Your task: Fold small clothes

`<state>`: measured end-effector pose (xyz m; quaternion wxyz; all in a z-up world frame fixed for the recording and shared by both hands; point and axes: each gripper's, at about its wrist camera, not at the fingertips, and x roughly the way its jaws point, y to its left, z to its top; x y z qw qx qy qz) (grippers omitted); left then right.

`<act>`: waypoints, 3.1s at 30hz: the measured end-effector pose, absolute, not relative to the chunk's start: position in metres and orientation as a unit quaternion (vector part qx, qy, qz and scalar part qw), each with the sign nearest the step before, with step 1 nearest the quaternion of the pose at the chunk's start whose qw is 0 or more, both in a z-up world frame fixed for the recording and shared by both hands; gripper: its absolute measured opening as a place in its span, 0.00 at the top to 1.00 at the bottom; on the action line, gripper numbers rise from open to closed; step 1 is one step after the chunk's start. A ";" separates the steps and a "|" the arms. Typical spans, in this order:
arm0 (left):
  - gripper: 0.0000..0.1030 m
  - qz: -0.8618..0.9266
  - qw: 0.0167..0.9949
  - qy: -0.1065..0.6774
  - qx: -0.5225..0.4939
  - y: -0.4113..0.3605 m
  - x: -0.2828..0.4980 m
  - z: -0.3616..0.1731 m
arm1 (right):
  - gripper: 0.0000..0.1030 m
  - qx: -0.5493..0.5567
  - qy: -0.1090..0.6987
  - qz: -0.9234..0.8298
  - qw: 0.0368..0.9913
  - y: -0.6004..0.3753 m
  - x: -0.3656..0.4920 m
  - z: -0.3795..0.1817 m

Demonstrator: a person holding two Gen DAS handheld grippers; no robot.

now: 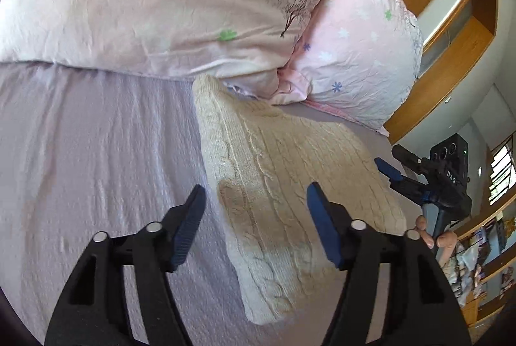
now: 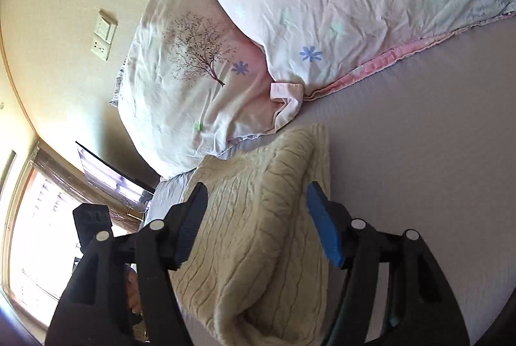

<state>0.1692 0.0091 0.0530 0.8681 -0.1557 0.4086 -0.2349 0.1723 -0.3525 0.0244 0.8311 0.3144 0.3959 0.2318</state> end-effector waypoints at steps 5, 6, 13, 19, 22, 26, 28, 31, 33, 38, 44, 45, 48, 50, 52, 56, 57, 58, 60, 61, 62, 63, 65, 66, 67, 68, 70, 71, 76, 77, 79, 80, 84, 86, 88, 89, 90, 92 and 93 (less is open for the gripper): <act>0.29 -0.253 0.870 0.392 -0.157 -0.003 0.140 0.066 | 0.91 0.290 0.445 0.159 0.832 -0.339 0.181 0.003; 0.29 -0.249 0.873 0.391 -0.153 -0.006 0.133 0.067 | 0.91 0.301 0.432 0.135 0.840 -0.346 0.178 0.002; 0.04 -0.190 0.907 0.363 -0.099 -0.017 0.073 0.053 | 0.18 0.259 0.389 0.114 0.877 -0.347 0.145 0.028; 0.01 -0.115 0.915 0.388 -0.010 -0.043 0.063 0.030 | 0.02 0.130 0.349 0.086 0.924 -0.330 0.065 0.054; 0.01 -0.112 0.902 0.417 -0.007 -0.050 0.072 0.016 | 0.02 0.107 0.393 0.092 0.909 -0.318 0.056 0.031; 0.01 -0.082 0.893 0.441 0.032 -0.060 0.080 0.002 | 0.02 0.081 0.437 0.073 0.893 -0.295 0.062 0.003; 0.01 -0.080 0.889 0.448 0.045 -0.064 0.079 -0.001 | 0.02 0.058 0.447 0.060 0.890 -0.281 0.063 -0.006; 0.01 -0.076 0.888 0.450 0.050 -0.064 0.079 -0.002 | 0.02 0.019 0.455 0.051 0.889 -0.264 0.062 -0.013; 0.01 -0.074 0.889 0.450 0.048 -0.062 0.079 -0.002 | 0.02 0.004 0.463 0.049 0.885 -0.259 0.063 -0.016; 0.01 -0.071 0.890 0.448 0.051 -0.063 0.080 -0.001 | 0.02 -0.014 0.473 0.031 0.880 -0.255 0.061 -0.021; 0.01 -0.074 0.890 0.446 0.052 -0.062 0.081 -0.001 | 0.02 -0.015 0.472 0.030 0.881 -0.255 0.059 -0.021; 0.01 -0.074 0.890 0.446 0.052 -0.062 0.081 -0.001 | 0.02 -0.014 0.472 0.030 0.881 -0.255 0.059 -0.021; 0.01 -0.074 0.890 0.446 0.052 -0.062 0.081 -0.001 | 0.02 -0.014 0.472 0.030 0.881 -0.255 0.059 -0.021; 0.01 -0.074 0.890 0.446 0.052 -0.062 0.081 -0.001 | 0.02 -0.014 0.472 0.030 0.881 -0.255 0.060 -0.021; 0.01 -0.074 0.890 0.446 0.052 -0.062 0.081 -0.001 | 0.02 -0.014 0.472 0.030 0.881 -0.255 0.060 -0.021; 0.01 -0.074 0.891 0.446 0.051 -0.062 0.081 -0.001 | 0.02 -0.014 0.472 0.030 0.881 -0.255 0.060 -0.021; 0.01 -0.074 0.891 0.446 0.052 -0.062 0.081 -0.001 | 0.02 -0.014 0.472 0.030 0.881 -0.256 0.059 -0.021; 0.01 -0.074 0.891 0.446 0.052 -0.062 0.081 0.000 | 0.02 -0.014 0.472 0.030 0.881 -0.255 0.060 -0.021; 0.01 -0.074 0.891 0.445 0.052 -0.062 0.081 0.000 | 0.02 -0.014 0.472 0.030 0.881 -0.255 0.059 -0.021; 0.01 -0.074 0.891 0.445 0.052 -0.062 0.081 0.000 | 0.02 -0.014 0.472 0.030 0.881 -0.255 0.060 -0.021; 0.01 -0.074 0.891 0.445 0.052 -0.062 0.082 0.000 | 0.02 -0.014 0.472 0.030 0.881 -0.255 0.060 -0.021; 0.01 -0.073 0.891 0.444 0.051 -0.062 0.082 0.000 | 0.02 -0.014 0.472 0.030 0.881 -0.255 0.060 -0.021; 0.01 -0.072 0.892 0.444 0.051 -0.062 0.082 0.000 | 0.02 -0.014 0.472 0.030 0.881 -0.255 0.060 -0.021; 0.01 -0.072 0.892 0.444 0.051 -0.062 0.082 0.000 | 0.02 -0.014 0.472 0.030 0.881 -0.255 0.059 -0.021; 0.01 -0.072 0.892 0.443 0.051 -0.062 0.082 0.000 | 0.02 -0.014 0.472 0.030 0.881 -0.255 0.060 -0.021; 0.01 -0.072 0.892 0.443 0.051 -0.062 0.082 0.000 | 0.02 -0.014 0.472 0.031 0.881 -0.255 0.060 -0.021; 0.01 -0.071 0.892 0.443 0.051 -0.062 0.082 0.000 | 0.02 -0.014 0.472 0.031 0.881 -0.255 0.059 -0.021; 0.01 -0.071 0.892 0.443 0.050 -0.062 0.082 0.000 | 0.02 -0.014 0.472 0.030 0.881 -0.255 0.060 -0.021; 0.01 -0.071 0.892 0.443 0.050 -0.062 0.082 -0.001 | 0.02 -0.014 0.472 0.030 0.881 -0.256 0.059 -0.021; 0.01 -0.071 0.892 0.443 0.050 -0.062 0.082 -0.001 | 0.02 -0.014 0.472 0.030 0.881 -0.255 0.060 -0.021; 0.01 -0.071 0.892 0.443 0.050 -0.062 0.082 -0.001 | 0.02 -0.014 0.472 0.030 0.881 -0.255 0.060 -0.021; 0.01 -0.071 0.892 0.443 0.050 -0.062 0.082 0.000 | 0.02 -0.014 0.472 0.030 0.881 -0.255 0.060 -0.021; 0.01 -0.071 0.892 0.443 0.050 -0.062 0.082 -0.001 | 0.02 -0.014 0.472 0.030 0.881 -0.255 0.060 -0.021; 0.01 -0.071 0.892 0.443 0.050 -0.062 0.082 -0.001 | 0.02 -0.014 0.472 0.030 0.881 -0.255 0.060 -0.021; 0.01 -0.071 0.892 0.443 0.050 -0.062 0.082 -0.001 | 0.02 -0.014 0.472 0.030 0.881 -0.255 0.060 -0.021; 0.01 -0.071 0.892 0.443 0.050 -0.062 0.081 -0.001 | 0.02 -0.014 0.472 0.030 0.881 -0.255 0.060 -0.021; 0.01 -0.071 0.892 0.443 0.050 -0.062 0.081 -0.001 | 0.02 -0.014 0.472 0.030 0.881 -0.255 0.060 -0.021; 0.01 -0.070 0.892 0.443 0.050 -0.062 0.081 -0.001 | 0.02 -0.014 0.472 0.030 0.881 -0.255 0.060 -0.021; 0.01 -0.070 0.892 0.443 0.050 -0.062 0.081 -0.001 | 0.02 -0.014 0.472 0.030 0.881 -0.255 0.060 -0.021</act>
